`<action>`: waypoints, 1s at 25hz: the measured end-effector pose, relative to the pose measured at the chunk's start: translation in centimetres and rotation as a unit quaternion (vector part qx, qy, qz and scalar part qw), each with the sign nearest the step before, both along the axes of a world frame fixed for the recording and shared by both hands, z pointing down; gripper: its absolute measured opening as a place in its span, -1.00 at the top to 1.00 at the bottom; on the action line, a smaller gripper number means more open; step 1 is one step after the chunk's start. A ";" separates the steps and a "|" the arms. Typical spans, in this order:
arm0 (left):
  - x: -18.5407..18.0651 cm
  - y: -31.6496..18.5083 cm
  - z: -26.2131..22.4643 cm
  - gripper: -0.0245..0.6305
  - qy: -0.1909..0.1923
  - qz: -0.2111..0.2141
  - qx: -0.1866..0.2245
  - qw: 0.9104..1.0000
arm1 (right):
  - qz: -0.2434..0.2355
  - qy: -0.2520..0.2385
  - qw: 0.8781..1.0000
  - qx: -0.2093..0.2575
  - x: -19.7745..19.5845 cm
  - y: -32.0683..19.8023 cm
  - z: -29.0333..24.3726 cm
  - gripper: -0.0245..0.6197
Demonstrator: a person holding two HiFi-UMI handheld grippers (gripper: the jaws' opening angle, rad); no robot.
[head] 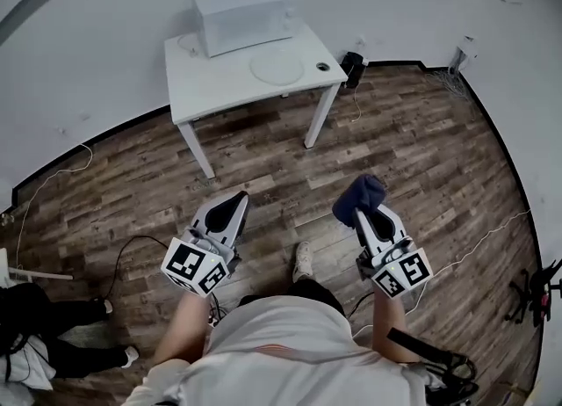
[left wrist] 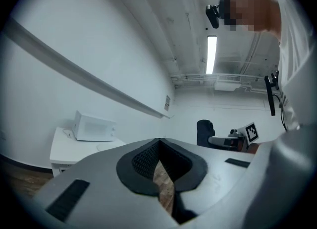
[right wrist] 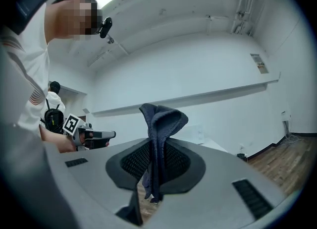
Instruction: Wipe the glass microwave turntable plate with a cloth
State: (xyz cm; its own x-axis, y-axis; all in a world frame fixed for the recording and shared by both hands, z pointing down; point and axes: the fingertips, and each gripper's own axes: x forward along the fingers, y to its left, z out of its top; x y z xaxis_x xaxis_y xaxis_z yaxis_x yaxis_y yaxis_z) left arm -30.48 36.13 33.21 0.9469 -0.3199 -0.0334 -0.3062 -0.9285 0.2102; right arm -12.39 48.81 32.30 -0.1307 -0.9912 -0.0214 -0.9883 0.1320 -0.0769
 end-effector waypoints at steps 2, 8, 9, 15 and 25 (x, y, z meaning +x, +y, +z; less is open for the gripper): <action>2.4 -1.5 -0.4 0.89 -0.001 -0.008 0.002 1.000 | -0.013 0.001 1.000 0.002 2.3 -1.9 -0.2 0.73; 11.6 -5.5 -1.7 0.89 0.002 -0.022 0.012 1.000 | -0.039 0.006 0.999 0.001 11.1 -6.3 -0.7 0.73; 13.2 -6.0 -1.6 0.89 -0.001 -0.026 0.010 1.000 | -0.044 0.006 0.999 -0.001 12.7 -6.9 -0.8 0.73; 19.9 -8.0 -0.7 0.89 -0.040 -0.041 0.010 0.998 | -0.069 -0.041 0.997 0.018 20.1 -11.0 -1.6 0.73; 21.6 -14.5 0.5 0.89 -0.053 -0.081 -0.012 0.995 | -0.110 -0.067 0.992 -0.006 22.7 -19.2 0.9 0.73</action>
